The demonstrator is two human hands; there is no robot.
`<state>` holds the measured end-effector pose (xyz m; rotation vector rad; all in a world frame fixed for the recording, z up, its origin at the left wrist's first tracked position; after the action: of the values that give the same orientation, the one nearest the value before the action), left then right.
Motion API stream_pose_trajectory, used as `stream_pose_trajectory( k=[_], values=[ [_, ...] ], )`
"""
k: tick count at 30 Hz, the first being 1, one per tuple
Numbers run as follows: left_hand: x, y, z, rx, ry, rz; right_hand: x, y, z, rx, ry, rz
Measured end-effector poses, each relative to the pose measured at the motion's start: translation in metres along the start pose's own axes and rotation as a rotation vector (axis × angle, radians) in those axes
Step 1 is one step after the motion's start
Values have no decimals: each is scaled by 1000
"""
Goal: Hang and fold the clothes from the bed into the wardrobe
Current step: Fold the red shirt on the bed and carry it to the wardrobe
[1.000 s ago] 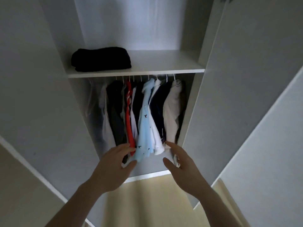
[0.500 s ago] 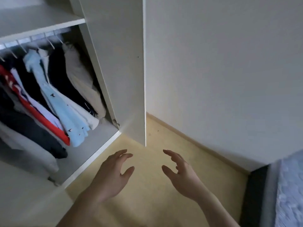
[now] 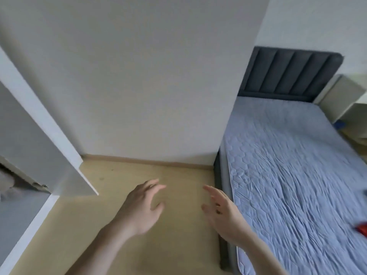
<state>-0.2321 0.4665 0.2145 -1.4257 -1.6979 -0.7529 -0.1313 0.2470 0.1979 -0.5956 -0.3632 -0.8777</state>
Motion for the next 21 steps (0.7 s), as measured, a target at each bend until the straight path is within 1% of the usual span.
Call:
stream_pose_trajectory(
  k=[5,9,15,18,21],
  values=[
    [-94,40,-161,-159,-20,84,131,-49,-118,-86,0,-103],
    [-147,60,-262,-241,-6,173,204,-86,-178,-120,37,-158],
    [-217,110,-375,-355,-19,268,306,-122,-257,-181,51,-301],
    [-252,136,-412,-392,-23,321,351,-132,-291,-212,61,-352],
    [-283,161,-446,-427,-6,358,393,-135,-321,-238,49,-370]
  ],
)
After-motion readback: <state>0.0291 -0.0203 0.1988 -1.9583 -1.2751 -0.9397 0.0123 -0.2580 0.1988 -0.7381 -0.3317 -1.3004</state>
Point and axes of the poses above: each hand's wrist, its own y-axis towards the middle knuckle, its own x-axis out of the back of the hand, z = x × y, the point moved 9 cm from there along y, towards the middle knuckle, and after that the axes turned 8 degrees about -x, right-handed, at the moved point
